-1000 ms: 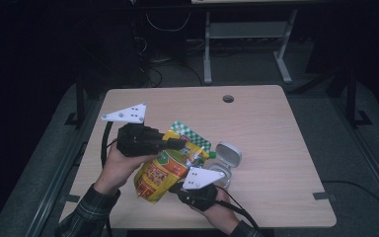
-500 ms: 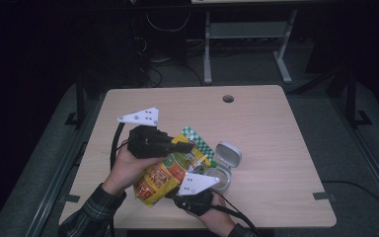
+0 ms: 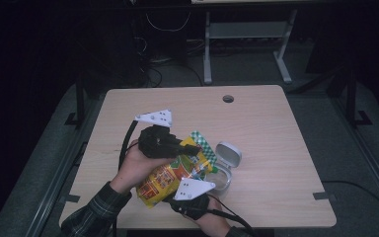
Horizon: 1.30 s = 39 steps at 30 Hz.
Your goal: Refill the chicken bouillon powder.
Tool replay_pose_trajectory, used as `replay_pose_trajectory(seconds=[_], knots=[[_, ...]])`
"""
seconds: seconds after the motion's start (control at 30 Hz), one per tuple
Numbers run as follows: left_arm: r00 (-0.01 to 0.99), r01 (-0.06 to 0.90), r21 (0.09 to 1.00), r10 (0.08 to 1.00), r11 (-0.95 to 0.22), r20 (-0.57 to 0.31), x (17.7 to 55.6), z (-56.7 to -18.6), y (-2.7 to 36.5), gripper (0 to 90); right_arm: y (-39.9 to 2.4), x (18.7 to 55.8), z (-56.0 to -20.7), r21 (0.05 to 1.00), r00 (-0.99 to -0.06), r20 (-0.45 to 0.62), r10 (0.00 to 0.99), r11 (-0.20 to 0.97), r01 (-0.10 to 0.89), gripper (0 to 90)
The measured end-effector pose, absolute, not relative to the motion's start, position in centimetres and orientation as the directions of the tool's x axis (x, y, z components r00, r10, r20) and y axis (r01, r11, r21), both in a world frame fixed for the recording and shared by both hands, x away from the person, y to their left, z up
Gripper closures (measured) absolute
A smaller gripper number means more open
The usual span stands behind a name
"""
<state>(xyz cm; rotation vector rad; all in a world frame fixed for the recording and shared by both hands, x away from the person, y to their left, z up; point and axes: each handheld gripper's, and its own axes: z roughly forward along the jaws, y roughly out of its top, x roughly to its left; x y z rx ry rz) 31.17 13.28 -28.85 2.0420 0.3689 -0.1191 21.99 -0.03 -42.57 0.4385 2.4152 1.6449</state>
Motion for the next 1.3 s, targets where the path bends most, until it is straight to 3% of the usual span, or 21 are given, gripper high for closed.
replay_pose_trajectory(seconds=[0.83,1.3], knots=[[0.928,0.367,0.766,0.267,-0.528,-0.260,32.0,-29.1,10.6,90.0,-0.7,22.0,-43.0,0.948,-0.945,0.025,0.327,0.291,0.126,90.0],[0.931,0.357,0.717,0.290,-0.599,-0.221,32.1,-28.9,9.3,90.0,-0.7,21.8,-42.8,0.955,-0.946,0.043,0.321,0.266,0.133,90.0]])
